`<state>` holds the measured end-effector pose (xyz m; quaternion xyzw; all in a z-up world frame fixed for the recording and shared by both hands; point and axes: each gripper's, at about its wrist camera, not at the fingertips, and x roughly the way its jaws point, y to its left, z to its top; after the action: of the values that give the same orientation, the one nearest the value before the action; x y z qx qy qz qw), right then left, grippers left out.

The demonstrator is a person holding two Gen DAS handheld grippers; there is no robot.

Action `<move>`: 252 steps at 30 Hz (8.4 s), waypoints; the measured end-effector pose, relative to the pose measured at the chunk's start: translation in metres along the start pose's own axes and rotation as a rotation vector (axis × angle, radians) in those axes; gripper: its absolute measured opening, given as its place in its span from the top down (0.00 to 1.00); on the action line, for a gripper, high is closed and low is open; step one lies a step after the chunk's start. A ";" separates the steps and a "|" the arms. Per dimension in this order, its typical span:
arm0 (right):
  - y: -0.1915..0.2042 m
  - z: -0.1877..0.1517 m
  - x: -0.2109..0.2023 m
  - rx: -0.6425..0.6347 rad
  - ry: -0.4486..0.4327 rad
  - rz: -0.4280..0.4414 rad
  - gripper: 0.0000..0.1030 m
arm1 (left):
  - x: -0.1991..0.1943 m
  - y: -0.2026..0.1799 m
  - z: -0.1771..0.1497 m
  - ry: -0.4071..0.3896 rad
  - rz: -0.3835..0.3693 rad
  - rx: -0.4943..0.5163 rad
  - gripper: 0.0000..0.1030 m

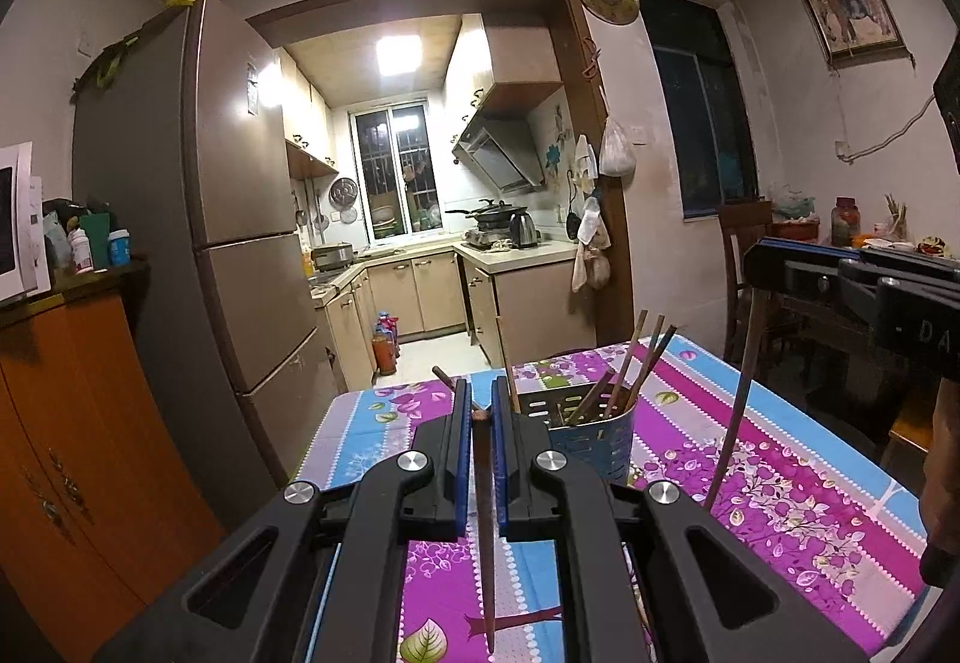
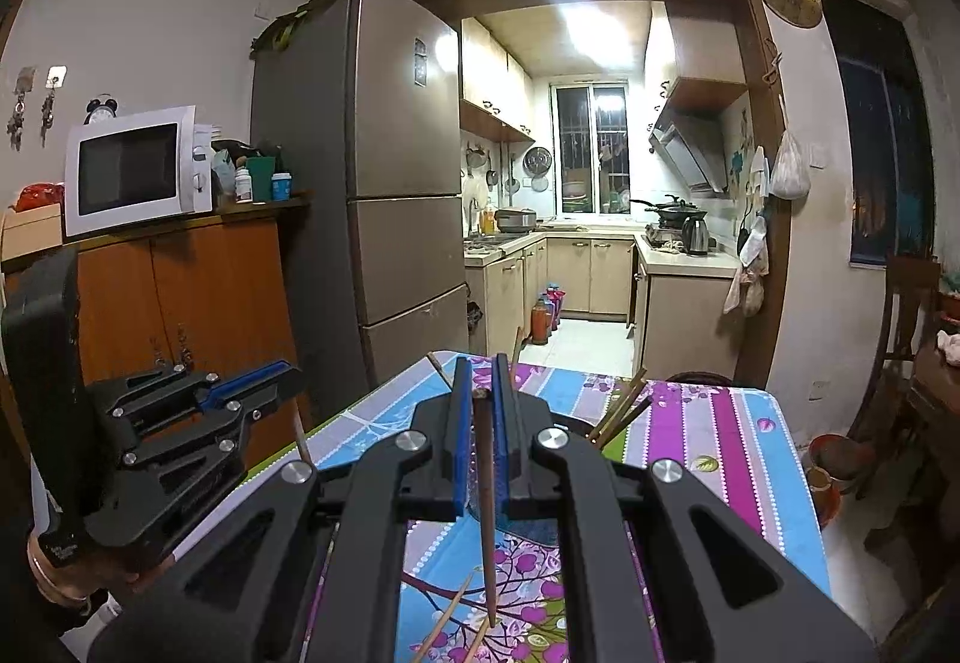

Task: Organize utensils
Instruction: 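Lower the left gripper's chopstick into the holder while the right gripper inserts its chopstick, then open both grippers and release the chopsticks into the holder, then move both open grippers back over the last chopsticks on the tablecloth, then close the left gripper on a chopstick while the right gripper grasps the other chopstick, then lift the left gripper's chopstick toward the blue holder while the right gripper carries its chopstick there, then lower the left gripper's chopstick into the holder while the right gripper inserts its chopstick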

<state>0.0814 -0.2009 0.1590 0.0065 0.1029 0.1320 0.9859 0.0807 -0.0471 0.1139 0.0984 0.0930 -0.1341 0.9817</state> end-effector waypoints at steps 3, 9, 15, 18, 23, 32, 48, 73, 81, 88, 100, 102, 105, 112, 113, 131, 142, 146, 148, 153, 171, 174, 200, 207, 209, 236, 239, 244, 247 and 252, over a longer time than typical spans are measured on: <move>-0.001 0.001 0.001 -0.001 0.000 -0.005 0.95 | 0.001 0.001 0.000 -0.001 0.001 0.001 0.93; -0.001 0.003 0.003 -0.001 -0.003 -0.010 0.95 | 0.005 0.001 0.000 -0.002 0.006 0.006 0.93; -0.001 0.005 0.003 -0.002 -0.008 -0.014 0.95 | 0.008 0.000 0.000 -0.002 0.005 0.009 0.93; -0.002 0.007 0.002 -0.001 -0.011 -0.014 0.95 | 0.008 -0.001 0.000 -0.001 0.004 0.010 0.93; -0.003 0.007 0.002 -0.002 -0.012 -0.016 0.95 | 0.009 -0.001 0.000 -0.002 0.004 0.011 0.93; -0.008 0.017 0.004 -0.009 -0.031 -0.024 0.95 | 0.014 -0.005 0.005 -0.016 0.005 0.023 0.93; -0.031 0.092 0.019 -0.001 -0.183 -0.074 0.95 | 0.044 0.019 0.115 -0.158 -0.092 -0.080 0.93; -0.104 0.027 0.161 0.255 -0.094 -0.084 0.95 | 0.225 0.021 0.054 -0.059 -0.121 -0.227 0.93; -0.099 0.003 0.167 0.227 -0.020 -0.126 0.94 | 0.230 0.021 0.038 -0.016 -0.098 -0.205 0.92; -0.117 0.028 0.107 0.204 -0.129 -0.182 0.91 | 0.169 0.056 0.072 -0.142 -0.054 -0.271 0.85; -0.116 -0.008 -0.045 0.093 -0.182 -0.244 0.56 | -0.001 0.057 0.031 -0.177 0.022 -0.075 0.78; -0.101 -0.027 -0.064 0.067 -0.150 -0.238 0.49 | -0.020 0.045 0.010 -0.134 -0.004 -0.026 0.78; -0.083 -0.056 -0.081 0.050 -0.099 -0.228 0.33 | -0.039 0.025 -0.026 -0.047 -0.054 0.025 0.78; -0.030 -0.142 -0.095 -0.002 0.123 -0.242 0.07 | -0.062 -0.034 -0.128 0.211 -0.186 0.156 0.78; -0.023 -0.158 -0.093 0.014 0.166 -0.234 0.06 | -0.065 -0.041 -0.143 0.243 -0.214 0.167 0.78; 0.014 -0.254 -0.080 0.205 0.375 -0.226 0.36 | -0.039 -0.068 -0.221 0.458 -0.406 -0.054 0.78; 0.054 -0.257 -0.066 0.056 0.353 -0.141 0.69 | -0.034 -0.060 -0.232 0.439 -0.294 -0.082 0.91; 0.067 -0.258 -0.059 0.032 0.351 -0.099 0.70 | -0.036 -0.061 -0.233 0.427 -0.284 -0.063 0.91; 0.069 -0.259 -0.056 0.032 0.359 -0.088 0.70 | -0.038 -0.063 -0.234 0.414 -0.275 -0.043 0.91; 0.075 -0.270 -0.043 0.013 0.414 -0.097 0.80 | -0.039 -0.062 -0.234 0.401 -0.275 -0.050 0.91; 0.059 -0.262 -0.055 0.096 0.327 -0.146 0.95 | -0.042 -0.060 -0.227 0.345 -0.197 -0.038 0.92; 0.056 -0.254 -0.060 0.093 0.301 -0.154 0.95 | -0.047 -0.056 -0.221 0.316 -0.172 -0.030 0.93; 0.025 -0.126 -0.059 0.087 0.035 -0.099 0.95 | -0.067 -0.016 -0.090 0.120 -0.077 -0.092 0.93; 0.024 -0.104 -0.049 0.088 0.005 -0.087 0.95 | -0.056 -0.016 -0.066 0.119 -0.037 -0.069 0.93; 0.024 -0.098 -0.046 0.095 -0.001 -0.085 0.95 | -0.052 -0.016 -0.062 0.125 -0.022 -0.065 0.93; 0.035 -0.077 -0.035 0.062 -0.026 -0.083 0.95 | -0.031 -0.013 -0.048 0.133 0.099 -0.025 0.92; 0.034 -0.076 -0.037 0.058 -0.029 -0.083 0.95 | -0.031 -0.013 -0.048 0.132 0.101 -0.023 0.92; 0.034 -0.069 -0.036 0.032 -0.043 -0.090 0.95 | -0.028 -0.010 -0.042 0.132 0.083 -0.023 0.93; 0.028 -0.051 -0.034 0.016 -0.078 -0.099 0.95 | -0.024 -0.002 -0.018 0.091 0.061 -0.033 0.93; 0.007 0.000 -0.017 0.010 -0.158 -0.113 0.95 | -0.006 0.014 0.042 -0.013 -0.013 -0.070 0.93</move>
<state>0.0632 -0.1987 0.1627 0.0157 0.0259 0.0746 0.9968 0.0855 -0.0419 0.1582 0.0623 0.0917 -0.1381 0.9842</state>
